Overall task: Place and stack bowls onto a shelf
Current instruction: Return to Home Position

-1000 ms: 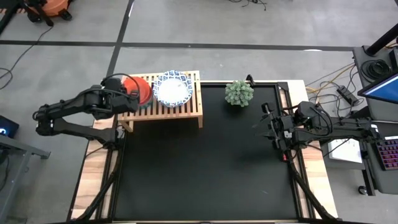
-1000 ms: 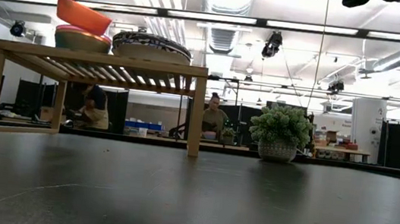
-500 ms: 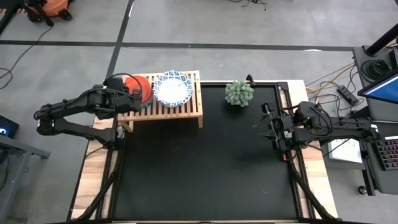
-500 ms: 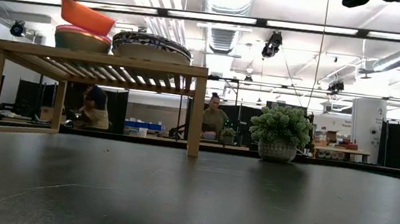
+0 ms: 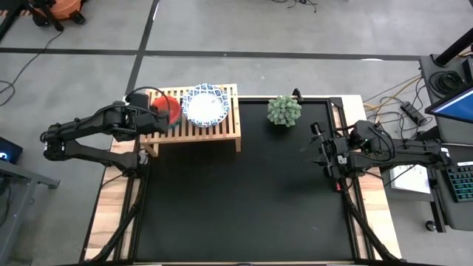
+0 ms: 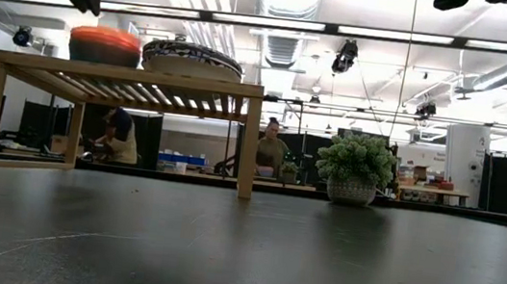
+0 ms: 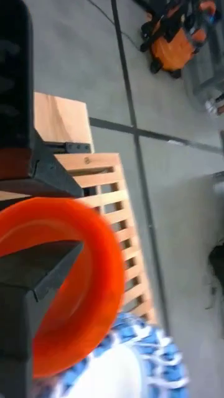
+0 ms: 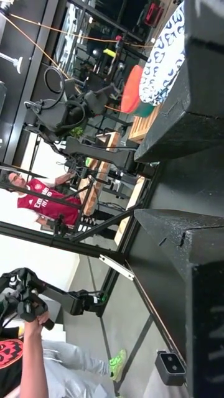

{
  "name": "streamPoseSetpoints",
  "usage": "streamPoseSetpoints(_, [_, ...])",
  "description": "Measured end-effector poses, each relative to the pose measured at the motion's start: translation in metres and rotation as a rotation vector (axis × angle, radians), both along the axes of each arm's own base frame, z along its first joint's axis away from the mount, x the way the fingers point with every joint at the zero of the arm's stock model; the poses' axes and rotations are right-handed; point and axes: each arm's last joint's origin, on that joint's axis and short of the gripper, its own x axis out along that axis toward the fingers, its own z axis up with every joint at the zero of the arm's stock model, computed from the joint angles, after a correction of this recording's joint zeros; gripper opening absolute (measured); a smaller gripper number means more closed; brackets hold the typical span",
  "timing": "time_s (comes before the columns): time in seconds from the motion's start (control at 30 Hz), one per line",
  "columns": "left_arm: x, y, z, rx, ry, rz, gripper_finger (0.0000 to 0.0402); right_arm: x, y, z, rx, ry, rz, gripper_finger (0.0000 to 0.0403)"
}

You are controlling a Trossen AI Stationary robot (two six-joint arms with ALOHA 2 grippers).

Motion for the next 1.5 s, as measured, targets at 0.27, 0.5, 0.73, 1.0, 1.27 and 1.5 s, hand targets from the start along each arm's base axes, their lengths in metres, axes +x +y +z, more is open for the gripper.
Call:
streamPoseSetpoints(0.27, [-0.001,-0.003,-0.002,-0.130,0.021,-0.083,0.0123,0.001,-0.001,0.000,-0.024,-0.012,-0.052,0.0123])
streamPoseSetpoints(0.5, [0.004,-0.016,-0.006,-0.285,-0.008,-0.203,0.0123,0.008,-0.003,-0.003,-0.061,0.001,-0.076,0.0123])
streamPoseSetpoints(0.73, [0.008,-0.031,-0.006,-0.235,0.003,-0.320,0.0123,0.014,-0.004,-0.003,-0.076,-0.010,-0.089,0.0123])
streamPoseSetpoints(1.0, [0.019,-0.100,-0.050,-0.153,-0.086,-0.937,0.0095,0.012,-0.004,-0.004,-0.078,0.010,-0.088,0.0123])
streamPoseSetpoints(1.27, [-0.008,-0.137,-0.105,0.105,-0.340,-1.123,0.0015,0.013,-0.004,-0.007,-0.058,0.045,-0.085,0.0123])
streamPoseSetpoints(1.5, [-0.027,-0.117,-0.137,0.124,-0.422,-1.052,0.0004,0.014,-0.004,-0.014,-0.039,0.083,-0.084,0.0123])
